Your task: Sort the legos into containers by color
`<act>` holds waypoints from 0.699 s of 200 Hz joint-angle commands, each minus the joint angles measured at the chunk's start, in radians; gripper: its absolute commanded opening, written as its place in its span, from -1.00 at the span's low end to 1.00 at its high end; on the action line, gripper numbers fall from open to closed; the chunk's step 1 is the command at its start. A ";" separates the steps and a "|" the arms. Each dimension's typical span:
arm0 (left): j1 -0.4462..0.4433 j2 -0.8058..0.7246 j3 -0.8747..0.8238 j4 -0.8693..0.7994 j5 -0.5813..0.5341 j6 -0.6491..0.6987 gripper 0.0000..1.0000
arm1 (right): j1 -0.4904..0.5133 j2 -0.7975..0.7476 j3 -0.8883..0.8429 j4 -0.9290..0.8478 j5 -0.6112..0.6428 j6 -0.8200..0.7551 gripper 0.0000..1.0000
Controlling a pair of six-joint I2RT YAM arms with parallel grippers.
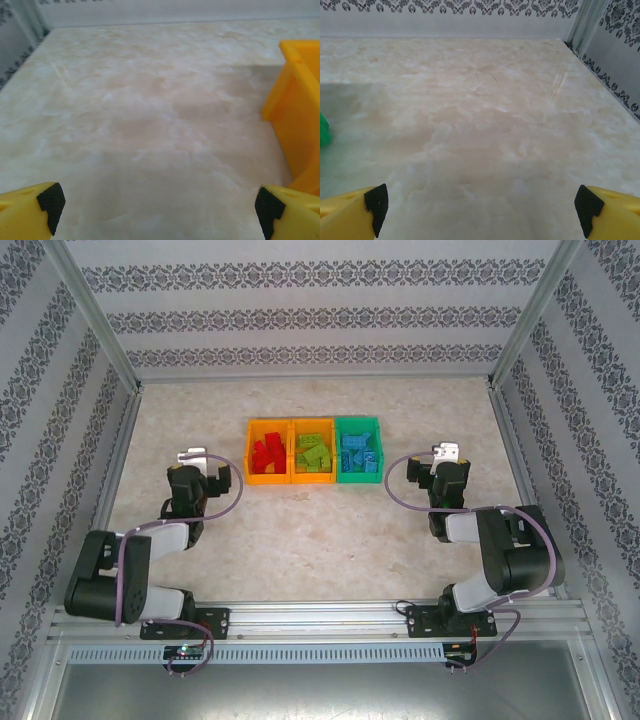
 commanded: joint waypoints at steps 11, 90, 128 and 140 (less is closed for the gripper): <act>0.011 0.162 -0.037 0.296 0.046 0.043 0.99 | -0.015 -0.005 0.003 0.039 -0.028 0.013 0.96; 0.049 0.163 0.040 0.140 0.136 0.030 0.99 | -0.018 -0.007 0.003 0.036 -0.034 0.014 0.96; 0.049 0.163 0.039 0.139 0.136 0.030 0.99 | -0.018 -0.007 0.003 0.036 -0.035 0.015 0.96; 0.049 0.164 0.040 0.140 0.138 0.031 0.99 | -0.018 -0.007 0.003 0.036 -0.035 0.014 0.96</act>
